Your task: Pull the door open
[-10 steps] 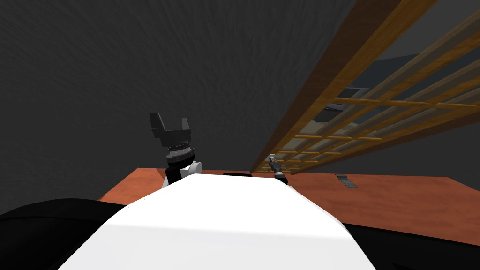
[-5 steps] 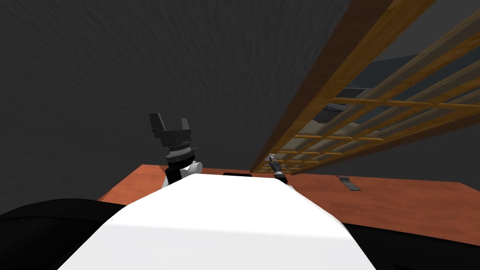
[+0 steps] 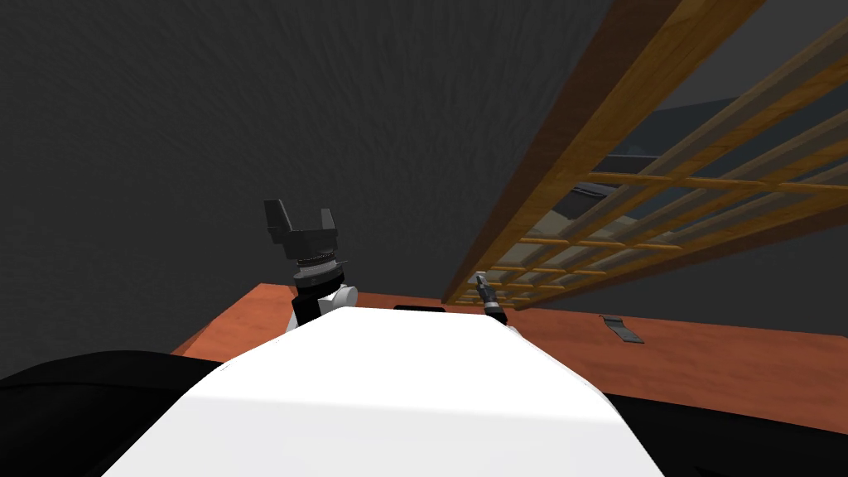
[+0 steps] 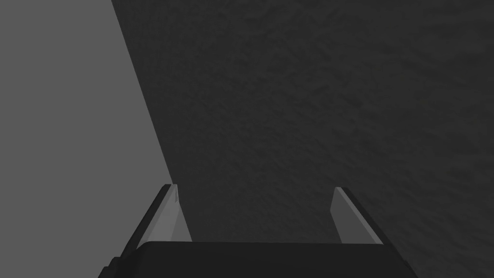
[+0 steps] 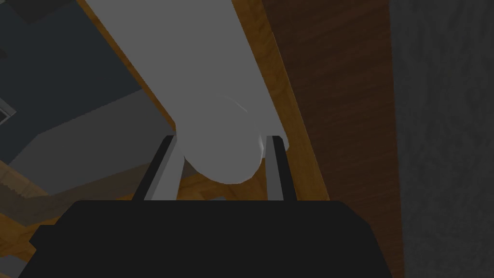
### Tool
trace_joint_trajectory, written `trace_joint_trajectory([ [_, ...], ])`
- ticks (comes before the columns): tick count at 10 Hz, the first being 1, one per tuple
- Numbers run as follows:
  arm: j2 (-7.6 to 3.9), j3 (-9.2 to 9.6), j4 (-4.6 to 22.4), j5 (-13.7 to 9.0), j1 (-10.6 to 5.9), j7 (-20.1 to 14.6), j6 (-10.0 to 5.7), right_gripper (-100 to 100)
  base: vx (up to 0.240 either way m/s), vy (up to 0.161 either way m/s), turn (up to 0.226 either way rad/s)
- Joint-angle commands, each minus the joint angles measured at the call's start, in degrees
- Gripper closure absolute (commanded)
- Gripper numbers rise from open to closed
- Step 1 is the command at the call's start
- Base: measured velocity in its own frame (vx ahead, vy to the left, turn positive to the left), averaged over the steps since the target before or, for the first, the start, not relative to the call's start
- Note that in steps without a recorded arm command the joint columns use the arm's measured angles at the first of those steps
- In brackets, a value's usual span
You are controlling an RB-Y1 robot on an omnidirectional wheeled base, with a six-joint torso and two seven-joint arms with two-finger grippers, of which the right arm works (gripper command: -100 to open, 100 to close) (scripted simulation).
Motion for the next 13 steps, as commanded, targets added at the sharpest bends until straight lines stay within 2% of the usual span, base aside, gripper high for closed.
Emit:
trace_joint_trajectory([
  [1, 0.2, 0.33, -0.03, -0.36, 0.05, -1.71, 0.1, 100, -0.039, -0.017, 0.024],
  [11, 0.18, 2.57, -0.31, -5.49, -0.51, -16.35, 1.14, 100, -0.039, -0.019, 0.052],
  [12, 0.18, 2.57, -0.31, -5.49, -0.51, -16.65, 1.14, 100, -0.03, -0.014, 0.032],
  [13, 0.17, 2.92, -0.36, -6.29, -0.59, -18.87, 1.3, 100, -0.028, -0.02, 0.053],
])
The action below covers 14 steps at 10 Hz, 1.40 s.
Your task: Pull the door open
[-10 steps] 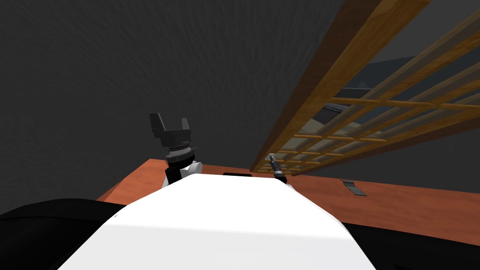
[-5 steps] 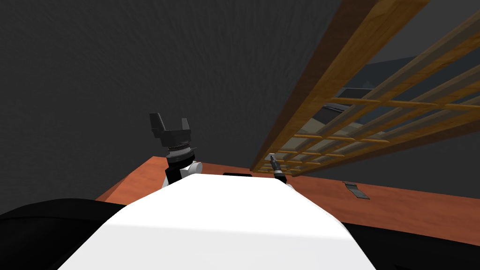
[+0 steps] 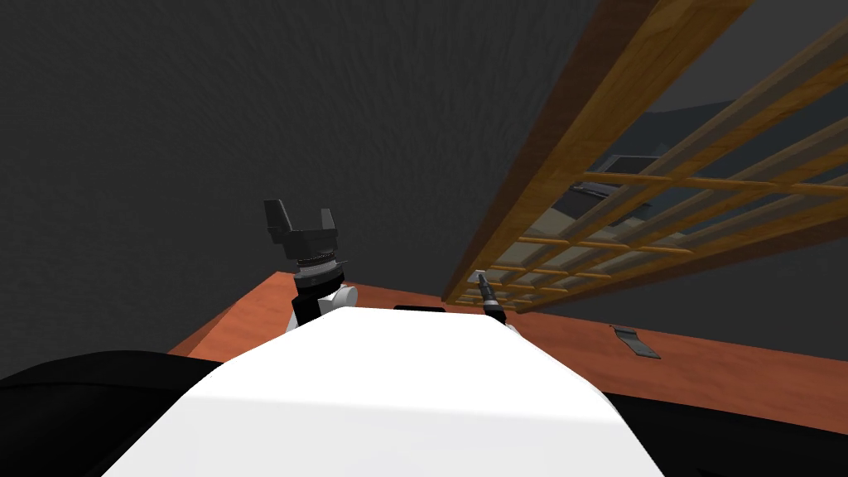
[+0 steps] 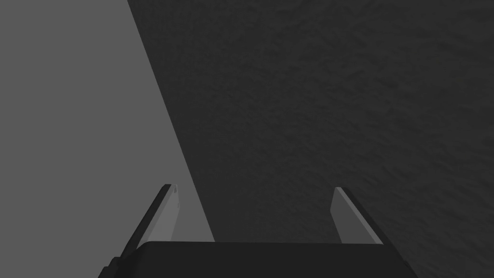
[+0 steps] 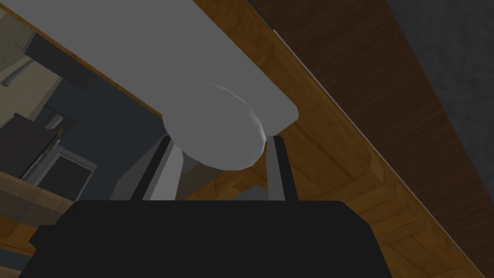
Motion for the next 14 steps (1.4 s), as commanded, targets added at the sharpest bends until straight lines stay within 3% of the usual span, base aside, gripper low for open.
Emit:
trace_joint_trajectory([
  [1, 0.31, 0.8, 0.05, -1.08, -0.12, -2.86, 0.15, 100, -0.043, -0.024, 0.084],
  [6, 0.31, 1.56, -0.05, -2.84, -0.31, -8.4, 0.51, 100, -0.035, -0.017, 0.043],
  [14, 0.29, 3.53, -0.31, -7.35, -0.8, -20.16, 1.41, 100, -0.041, -0.022, 0.062],
])
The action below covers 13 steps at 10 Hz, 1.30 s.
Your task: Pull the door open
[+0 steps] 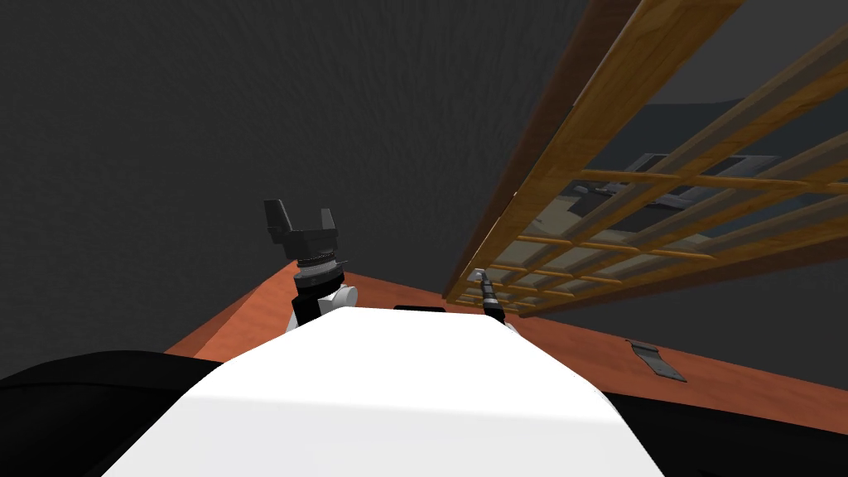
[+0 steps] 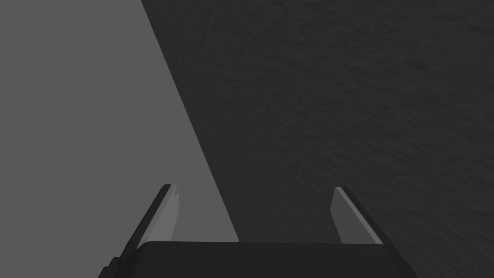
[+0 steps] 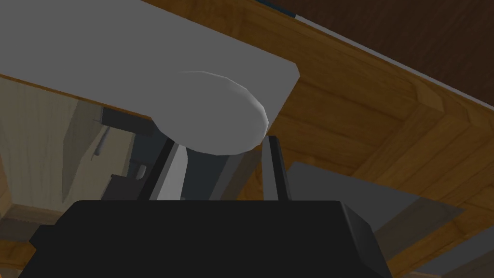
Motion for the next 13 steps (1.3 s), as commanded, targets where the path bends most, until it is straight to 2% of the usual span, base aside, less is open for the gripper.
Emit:
trace_joint_trajectory([
  [1, 0.51, 1.0, 0.66, -0.85, -0.58, -2.86, -0.36, 100, -0.036, -0.019, 0.05],
  [4, 0.51, 1.41, 0.6, -1.79, -0.68, -5.68, -0.18, 100, -0.035, -0.018, 0.046],
  [6, 0.5, 2.24, 0.5, -3.69, -0.89, -9.51, 0.2, 100, -0.044, -0.025, 0.087],
  [9, 0.49, 2.66, 0.44, -4.66, -0.99, -12.8, 0.39, 100, -0.041, -0.019, 0.044],
  [11, 0.48, 3.5, 0.33, -6.58, -1.2, -16.48, 0.78, 100, -0.048, -0.022, 0.084],
  [12, 0.48, 3.5, 0.33, -6.58, -1.2, -17.55, 0.78, 100, -0.039, -0.024, 0.061],
  [13, 0.48, 3.92, 0.27, -7.55, -1.3, -19.51, 0.97, 100, -0.036, -0.018, 0.044],
])
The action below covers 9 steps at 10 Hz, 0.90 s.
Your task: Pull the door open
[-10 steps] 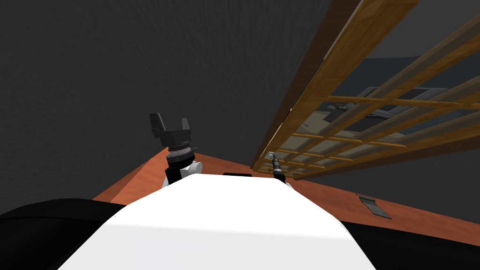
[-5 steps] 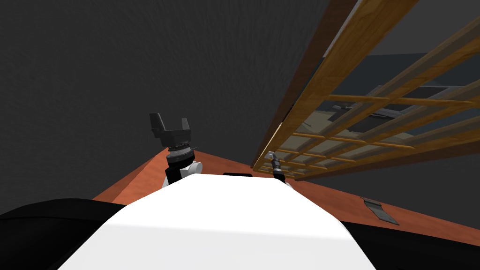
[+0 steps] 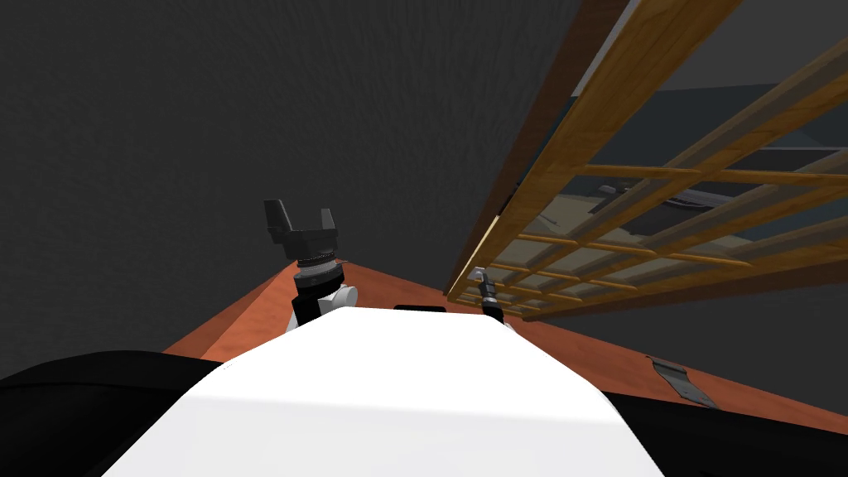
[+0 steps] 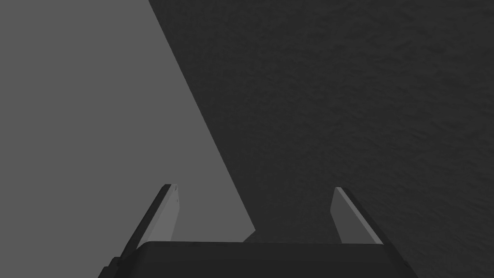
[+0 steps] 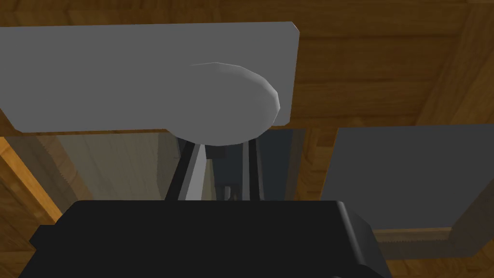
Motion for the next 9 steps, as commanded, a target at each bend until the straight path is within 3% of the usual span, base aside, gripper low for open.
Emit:
trace_joint_trajectory([
  [1, 0.56, 0.82, 0.78, -0.18, -1.07, -1.81, -0.95, 100, -0.031, -0.012, 0.02],
  [4, 0.54, 1.66, 0.67, -2.11, -1.28, -6.56, -0.57, 100, -0.038, -0.014, 0.06],
  [7, 0.54, 1.66, 0.67, -2.11, -1.28, -6.56, -0.57, 100, -0.015, -0.009, 0.014],
  [9, 0.53, 2.5, 0.56, -4.04, -1.49, -10.34, -0.19, 100, -0.038, -0.014, 0.076],
])
